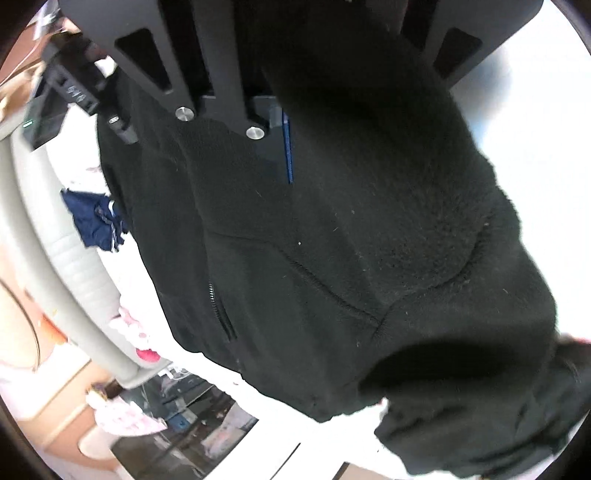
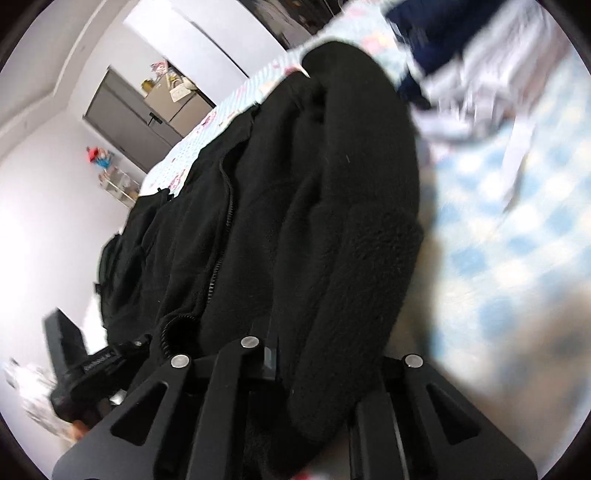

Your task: Fold clothes

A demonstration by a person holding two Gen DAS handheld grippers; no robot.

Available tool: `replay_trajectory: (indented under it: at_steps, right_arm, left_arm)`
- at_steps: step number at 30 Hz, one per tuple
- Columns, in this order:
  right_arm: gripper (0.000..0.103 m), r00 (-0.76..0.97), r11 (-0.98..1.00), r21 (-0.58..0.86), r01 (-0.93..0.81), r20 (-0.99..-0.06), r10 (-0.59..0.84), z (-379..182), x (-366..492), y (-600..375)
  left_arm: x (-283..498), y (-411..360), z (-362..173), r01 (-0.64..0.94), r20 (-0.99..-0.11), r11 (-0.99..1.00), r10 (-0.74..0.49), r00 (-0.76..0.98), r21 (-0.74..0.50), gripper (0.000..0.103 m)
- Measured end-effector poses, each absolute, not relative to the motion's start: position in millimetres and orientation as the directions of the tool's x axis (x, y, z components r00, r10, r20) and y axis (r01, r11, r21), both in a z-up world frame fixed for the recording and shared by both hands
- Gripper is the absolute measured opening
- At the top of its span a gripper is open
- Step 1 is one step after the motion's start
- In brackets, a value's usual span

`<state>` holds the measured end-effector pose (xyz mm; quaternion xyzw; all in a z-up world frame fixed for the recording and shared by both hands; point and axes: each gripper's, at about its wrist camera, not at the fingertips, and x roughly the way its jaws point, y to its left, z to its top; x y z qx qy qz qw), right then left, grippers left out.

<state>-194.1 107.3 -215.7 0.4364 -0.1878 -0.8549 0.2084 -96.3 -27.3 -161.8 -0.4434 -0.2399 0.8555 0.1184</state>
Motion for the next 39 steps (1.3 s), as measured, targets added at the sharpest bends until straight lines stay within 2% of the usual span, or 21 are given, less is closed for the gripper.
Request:
replay_trajectory:
  at_steps: [2,12,16,19,21,22,25,29,32,39]
  right_arm:
    - [0.008,-0.557,-0.864,0.456,0.215,-0.669,-0.492,-202.5,-187.7,101.1]
    - [0.008,-0.587,-0.847,0.471,0.246,-0.623,-0.517,-166.1,-144.0,118.8]
    - [0.008,-0.566,-0.843,0.488,0.226,-0.638,-0.522,-174.7,-121.0,132.9]
    - [0.01,-0.493,-0.883,0.429,0.19,-0.736,-0.463,-223.2,-136.1,126.9]
    - [0.01,-0.479,-0.854,0.499,0.144,-0.72,-0.502,-229.8,-141.4,135.3]
    - [0.012,-0.482,-0.837,0.533,0.127,-0.704,-0.522,-227.7,-143.6,139.7]
    - [0.019,-0.504,-0.852,0.503,0.145,-0.703,-0.501,-216.8,-140.5,140.1]
    - [0.022,-0.519,-0.858,0.501,0.111,-0.708,-0.48,-207.6,-129.2,148.2]
    - [0.029,-0.553,-0.875,0.476,0.089,-0.707,-0.441,-193.1,-116.7,156.7]
    - [0.029,-0.718,-0.965,0.232,0.125,-0.649,-0.249,-134.3,-88.4,137.3]
  left_arm:
    - [-89.2,-28.9,-152.6,0.009,-0.703,-0.864,0.403,-0.586,-0.503,0.005]
    - [-38.3,-43.8,-127.2,-0.022,-0.718,-0.891,0.38,-0.583,-0.454,0.005]
    - [-30.1,-45.9,-146.1,-0.015,-0.742,-0.889,0.39,-0.544,-0.457,0.005]
    - [-38.2,-51.2,-177.2,0.026,-0.77,-0.884,0.393,-0.504,-0.467,0.009]
    - [-38.6,-52.4,-176.0,0.029,-0.765,-0.882,0.392,-0.511,-0.471,0.009]
    - [-36.8,-51.1,-172.2,0.012,-0.771,-0.893,0.381,-0.511,-0.449,0.011]
    - [-28.5,-49.9,-164.7,-0.019,-0.791,-0.917,0.354,-0.499,-0.399,0.021]
    - [-14.7,-58.0,-155.5,-0.016,-0.809,-0.926,0.339,-0.48,-0.378,0.033]
    - [3.3,-66.6,-142.2,-0.001,-0.815,-0.942,0.292,-0.501,-0.336,0.037]
    - [27.3,-39.2,-87.8,-0.075,-0.762,-0.994,0.109,-0.638,-0.079,0.038]
